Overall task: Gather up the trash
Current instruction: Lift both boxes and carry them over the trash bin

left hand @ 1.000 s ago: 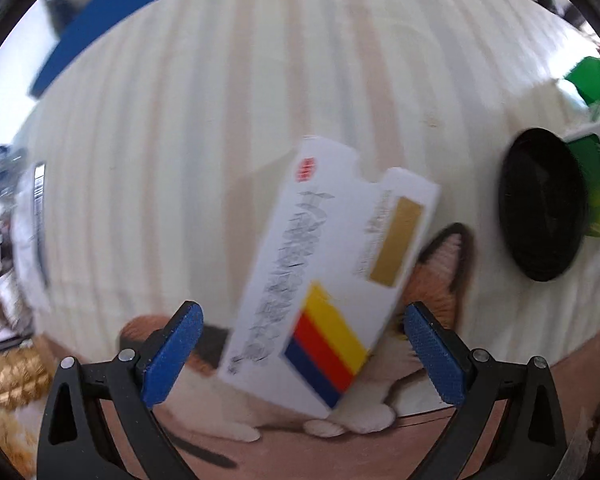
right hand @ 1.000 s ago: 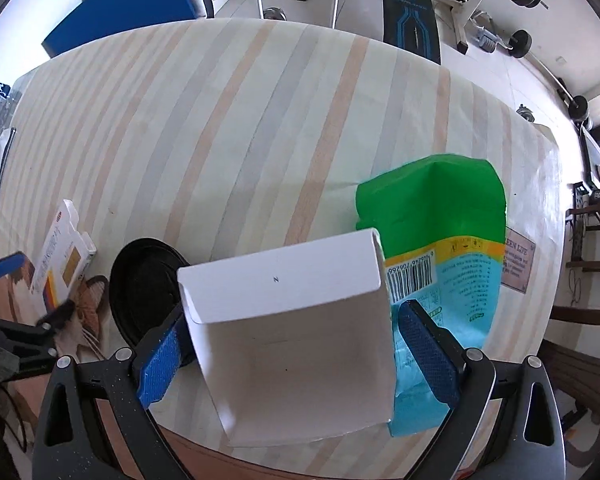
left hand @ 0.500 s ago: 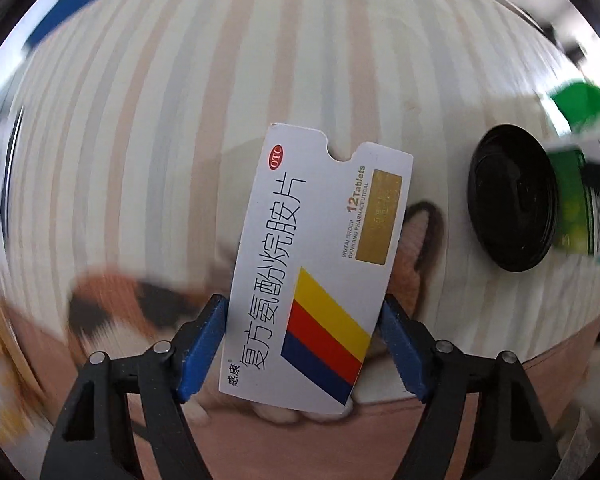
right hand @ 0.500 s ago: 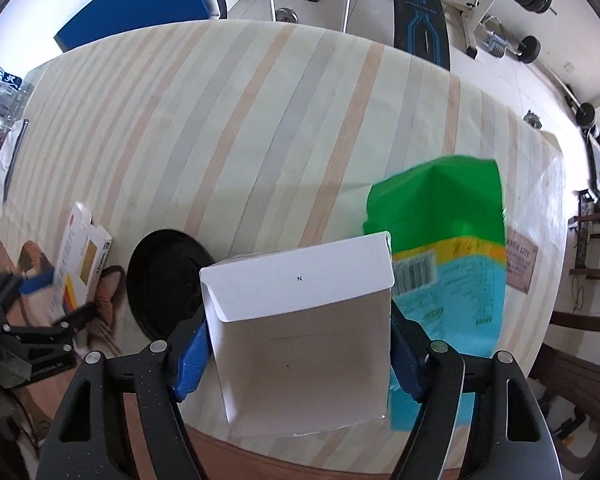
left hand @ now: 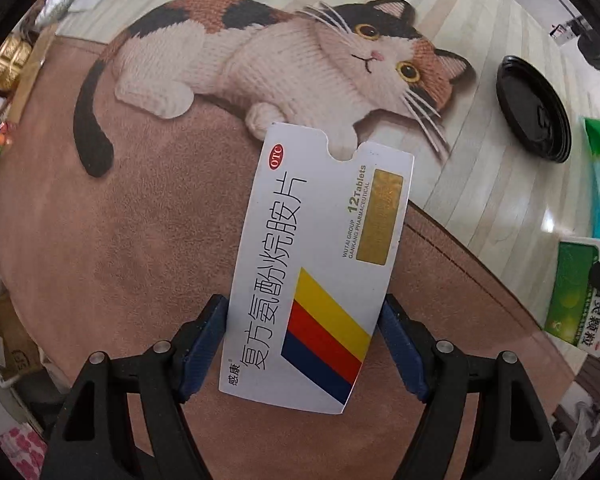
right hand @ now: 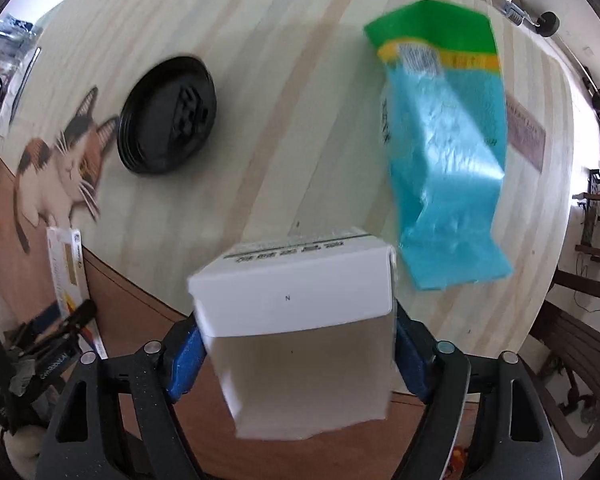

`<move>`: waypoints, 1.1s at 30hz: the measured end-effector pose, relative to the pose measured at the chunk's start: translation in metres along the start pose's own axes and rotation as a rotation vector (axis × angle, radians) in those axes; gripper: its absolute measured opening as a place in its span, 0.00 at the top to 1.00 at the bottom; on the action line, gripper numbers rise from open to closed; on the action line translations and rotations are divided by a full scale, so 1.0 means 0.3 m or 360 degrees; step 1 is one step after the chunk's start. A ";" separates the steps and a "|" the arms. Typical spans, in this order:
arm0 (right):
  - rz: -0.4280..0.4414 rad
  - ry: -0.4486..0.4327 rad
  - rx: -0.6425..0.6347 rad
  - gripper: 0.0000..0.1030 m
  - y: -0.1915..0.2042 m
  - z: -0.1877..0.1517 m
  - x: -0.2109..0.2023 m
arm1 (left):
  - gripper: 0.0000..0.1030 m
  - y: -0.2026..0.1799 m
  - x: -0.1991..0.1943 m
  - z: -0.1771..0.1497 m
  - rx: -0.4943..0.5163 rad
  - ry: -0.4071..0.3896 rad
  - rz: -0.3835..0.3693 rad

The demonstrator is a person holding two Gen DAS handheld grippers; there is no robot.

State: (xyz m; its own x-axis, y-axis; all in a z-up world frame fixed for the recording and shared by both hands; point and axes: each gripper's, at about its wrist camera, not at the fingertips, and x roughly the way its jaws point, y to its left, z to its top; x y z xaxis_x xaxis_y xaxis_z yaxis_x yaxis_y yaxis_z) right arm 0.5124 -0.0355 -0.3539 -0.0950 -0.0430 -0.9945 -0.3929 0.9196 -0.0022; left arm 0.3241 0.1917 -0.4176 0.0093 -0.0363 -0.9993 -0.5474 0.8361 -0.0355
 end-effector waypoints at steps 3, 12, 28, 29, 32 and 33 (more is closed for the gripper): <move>-0.0042 0.0012 -0.0022 0.20 0.019 -0.009 0.032 | 0.27 -0.036 0.001 -0.020 -0.0004 -0.0010 0.0004; -0.0035 -0.0053 -0.0061 0.25 0.060 -0.055 0.039 | 0.28 -0.009 -0.020 -0.083 -0.0033 -0.0074 0.0013; 0.0222 -0.0331 -0.0374 0.25 0.358 -0.411 -0.250 | 0.37 0.252 -0.445 -0.488 -0.0333 -0.0459 -0.0069; 0.0237 -0.0340 -0.0404 0.25 0.390 -0.443 -0.256 | 0.37 0.283 -0.470 -0.552 -0.0358 -0.0484 -0.0089; 0.0243 -0.0371 -0.0517 0.25 0.491 -0.586 -0.276 | 0.37 0.346 -0.459 -0.671 -0.0396 -0.0519 -0.0128; 0.0228 -0.0382 -0.0537 0.25 0.523 -0.625 -0.269 | 0.37 0.363 -0.428 -0.696 -0.0400 -0.0518 -0.0154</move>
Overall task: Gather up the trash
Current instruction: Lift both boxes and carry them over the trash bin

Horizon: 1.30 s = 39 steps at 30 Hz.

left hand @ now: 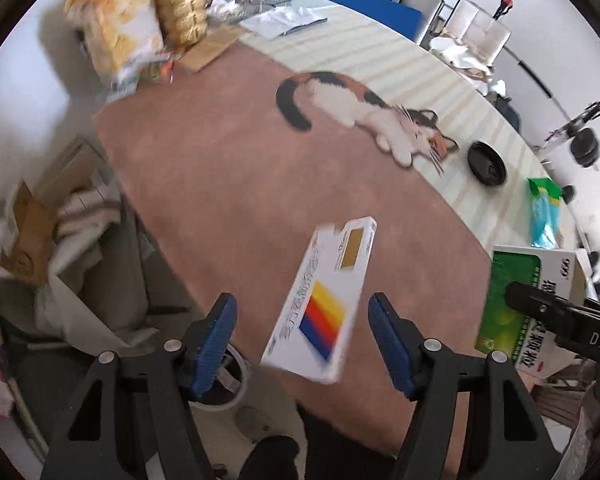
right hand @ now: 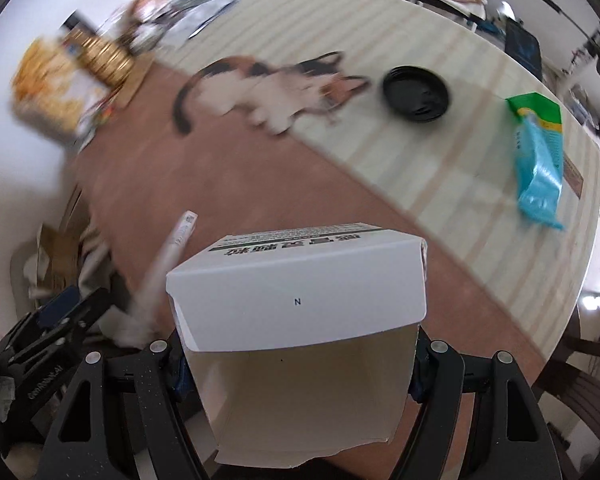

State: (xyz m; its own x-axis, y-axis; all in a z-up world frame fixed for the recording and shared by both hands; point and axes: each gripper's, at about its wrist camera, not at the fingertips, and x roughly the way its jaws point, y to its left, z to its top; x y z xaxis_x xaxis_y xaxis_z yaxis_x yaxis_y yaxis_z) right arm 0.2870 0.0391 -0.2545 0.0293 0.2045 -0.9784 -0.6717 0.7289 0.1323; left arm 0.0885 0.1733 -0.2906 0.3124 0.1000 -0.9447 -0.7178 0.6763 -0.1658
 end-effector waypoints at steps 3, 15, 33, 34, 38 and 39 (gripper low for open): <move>-0.0046 0.0013 0.0001 0.25 0.022 -0.106 0.014 | 0.38 0.107 0.093 -0.072 -0.0082 0.0093 -0.0038; -0.0263 0.0084 0.0238 0.25 -0.238 -0.106 0.137 | 0.36 -0.030 0.395 0.013 0.0158 0.0442 -0.0155; -0.0201 0.0106 0.0168 0.25 -0.326 -0.064 0.137 | 0.32 -0.155 0.365 -0.025 0.0212 0.0326 0.0162; -0.0200 0.0101 0.0157 0.25 -0.316 -0.067 0.129 | 0.32 -0.152 0.340 -0.027 0.0197 0.0301 0.0165; -0.0186 0.0077 0.0092 0.25 -0.259 -0.077 0.090 | 0.32 -0.130 0.227 -0.038 0.0118 0.0178 0.0161; -0.0176 0.0071 0.0071 0.25 -0.237 -0.080 0.080 | 0.32 -0.112 0.189 -0.048 0.0091 0.0141 0.0161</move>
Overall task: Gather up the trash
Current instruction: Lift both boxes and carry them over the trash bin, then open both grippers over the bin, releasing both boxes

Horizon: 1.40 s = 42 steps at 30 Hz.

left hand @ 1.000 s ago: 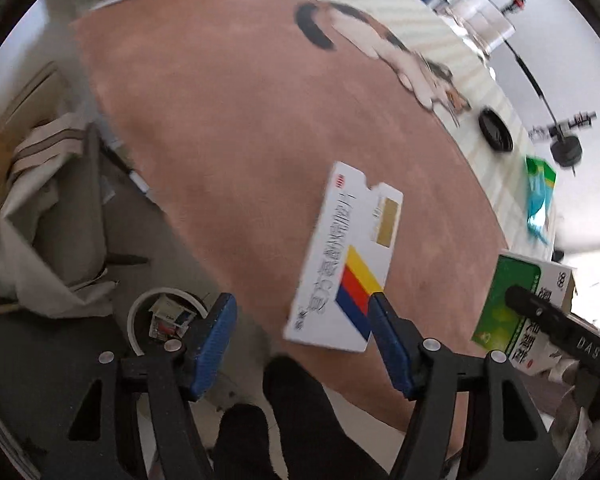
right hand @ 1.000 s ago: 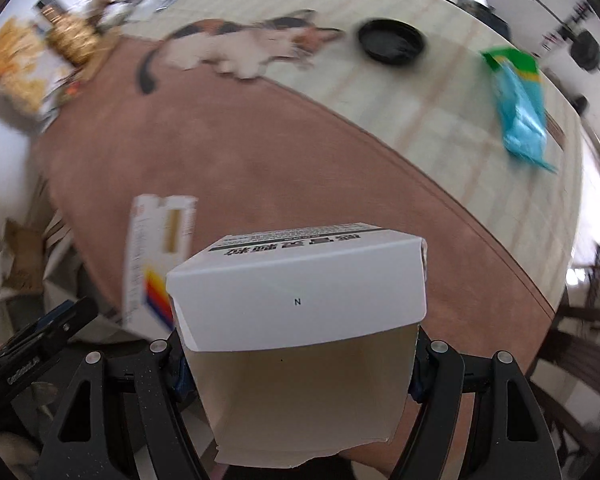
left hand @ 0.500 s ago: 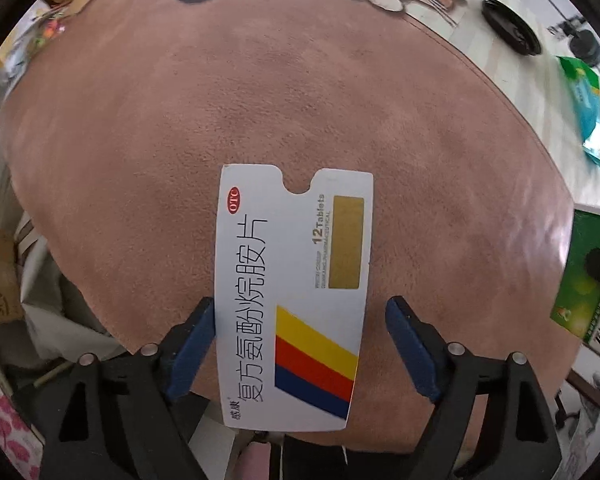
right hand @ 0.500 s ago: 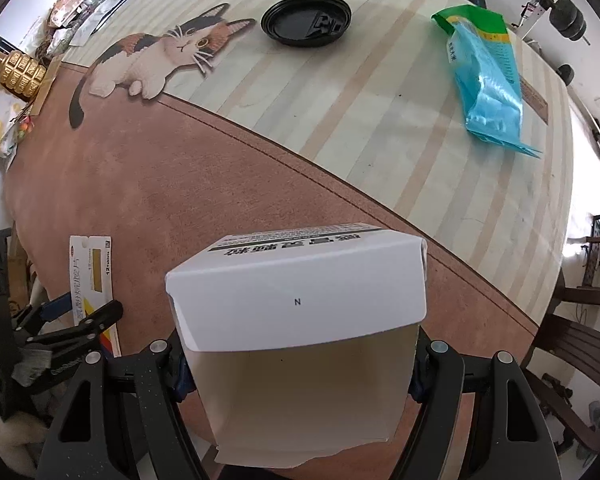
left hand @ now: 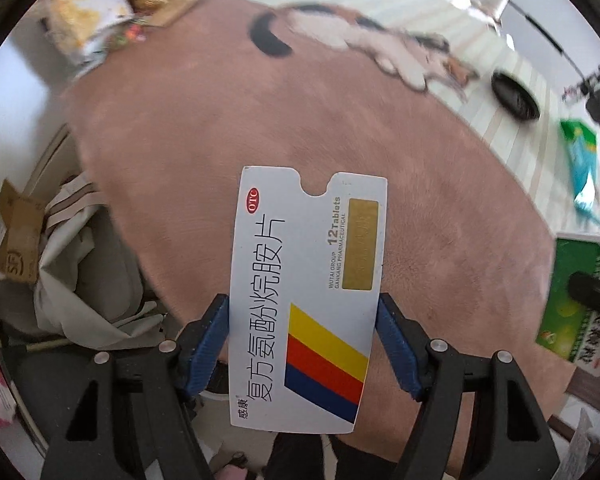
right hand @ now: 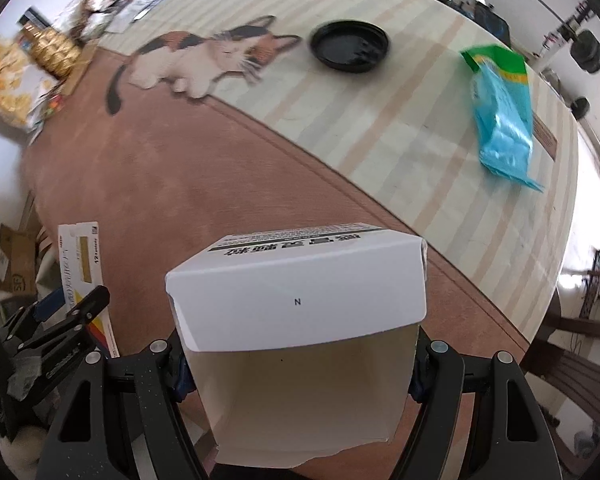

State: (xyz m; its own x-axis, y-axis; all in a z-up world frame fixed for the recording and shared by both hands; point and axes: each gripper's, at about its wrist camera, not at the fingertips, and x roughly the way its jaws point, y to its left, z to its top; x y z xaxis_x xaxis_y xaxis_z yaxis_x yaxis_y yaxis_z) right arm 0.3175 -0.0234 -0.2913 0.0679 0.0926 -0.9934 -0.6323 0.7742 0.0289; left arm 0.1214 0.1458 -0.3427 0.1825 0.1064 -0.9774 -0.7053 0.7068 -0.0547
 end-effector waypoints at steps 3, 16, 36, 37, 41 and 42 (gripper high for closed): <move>0.0050 -0.0018 -0.0090 0.25 0.102 -0.024 -0.029 | 0.32 0.080 -0.083 -0.054 -0.0092 -0.0086 0.0007; 0.0377 0.0125 -0.0579 0.25 0.737 -0.355 0.094 | 0.32 0.644 -0.107 -0.475 -0.0685 -0.0037 -0.0104; 0.0304 0.0597 -0.0698 0.21 1.130 -0.716 1.499 | 0.07 1.158 1.044 -0.940 -0.1142 0.0326 -0.0198; 0.0305 0.0604 -0.0700 0.16 1.124 -0.723 1.537 | 0.00 1.165 1.082 -0.952 -0.1147 0.0343 -0.0188; 0.0375 0.0638 -0.0697 0.00 1.131 -0.742 1.633 | 0.00 1.186 1.129 -1.002 -0.1158 0.0349 -0.0147; 0.0362 0.0625 -0.0720 0.00 1.137 -0.751 1.636 | 0.00 1.187 1.131 -1.009 -0.1159 0.0346 -0.0126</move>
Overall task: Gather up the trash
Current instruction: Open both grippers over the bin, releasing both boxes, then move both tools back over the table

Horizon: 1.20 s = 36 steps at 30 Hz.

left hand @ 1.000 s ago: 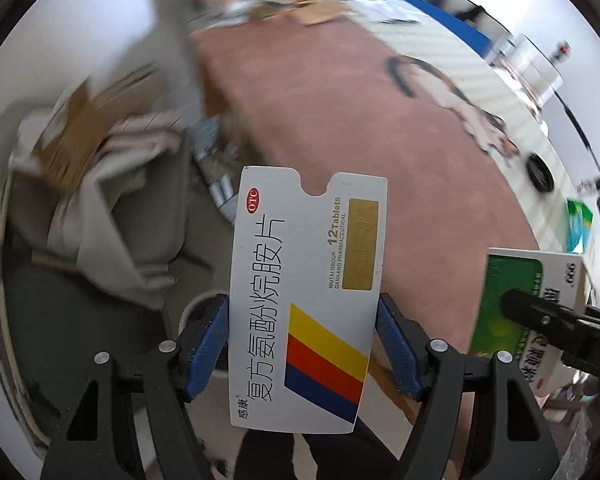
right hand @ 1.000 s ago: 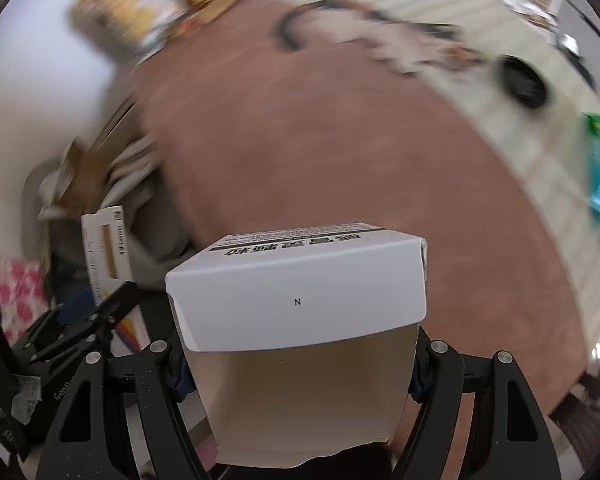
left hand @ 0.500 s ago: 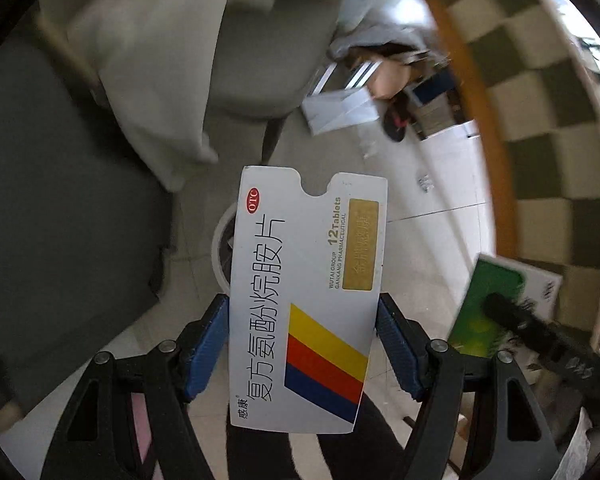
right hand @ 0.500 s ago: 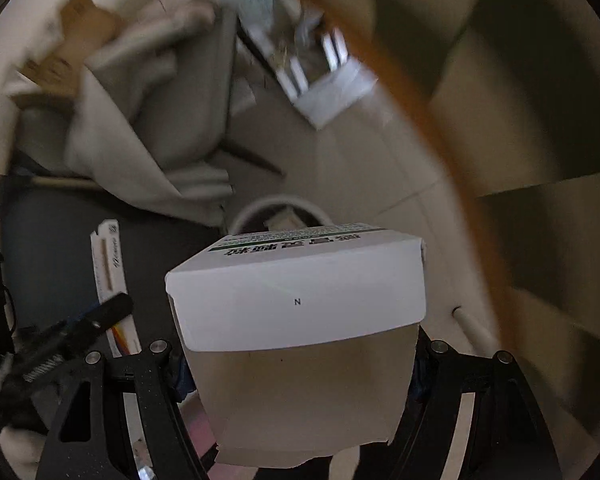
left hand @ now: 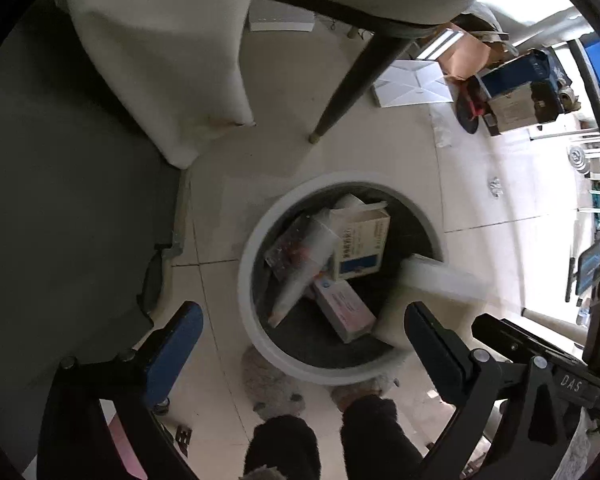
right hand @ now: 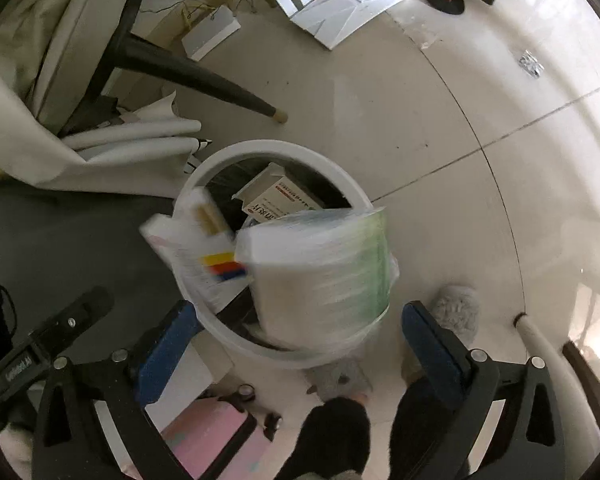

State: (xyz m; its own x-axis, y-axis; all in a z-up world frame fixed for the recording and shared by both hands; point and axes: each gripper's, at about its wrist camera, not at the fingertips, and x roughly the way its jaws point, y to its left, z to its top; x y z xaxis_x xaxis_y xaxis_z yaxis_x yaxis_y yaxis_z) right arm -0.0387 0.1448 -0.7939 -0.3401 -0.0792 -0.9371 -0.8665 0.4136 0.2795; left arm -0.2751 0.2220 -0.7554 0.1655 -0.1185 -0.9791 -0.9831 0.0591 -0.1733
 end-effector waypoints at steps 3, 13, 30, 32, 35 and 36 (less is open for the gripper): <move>-0.0094 -0.0021 -0.0071 0.00 0.015 -0.020 -0.004 | 0.00 -0.004 -0.025 -0.015 0.0019 -0.0060 0.0091; -0.0501 -0.0124 -0.0256 0.00 0.093 -0.103 -0.138 | 0.00 -0.051 -0.178 -0.088 0.0051 -0.0128 0.0194; -0.0485 -0.0253 -0.0369 0.00 0.289 -0.312 -0.663 | 0.00 -0.123 -0.672 -0.278 0.0063 -0.0189 0.0207; -0.0475 -0.0278 -0.0375 0.00 0.318 -0.347 -0.753 | 0.00 -0.132 -0.745 -0.303 0.0070 -0.0194 0.0199; -0.0449 -0.0305 -0.0375 0.00 0.357 -0.397 -0.883 | 0.00 -0.143 -0.850 -0.341 0.0085 -0.0209 0.0194; -0.0437 -0.0314 -0.0375 0.00 0.371 -0.419 -0.935 | 0.00 -0.148 -0.893 -0.354 0.0100 -0.0218 0.0199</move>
State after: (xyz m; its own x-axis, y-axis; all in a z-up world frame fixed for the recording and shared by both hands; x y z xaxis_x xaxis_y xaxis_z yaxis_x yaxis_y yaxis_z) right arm -0.0858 0.0992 -0.4738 -0.0279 0.0271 -0.9992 -0.9830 0.1805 0.0324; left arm -0.2840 0.1458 -0.4741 0.0559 0.0290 -0.9980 -0.9906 0.1269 -0.0518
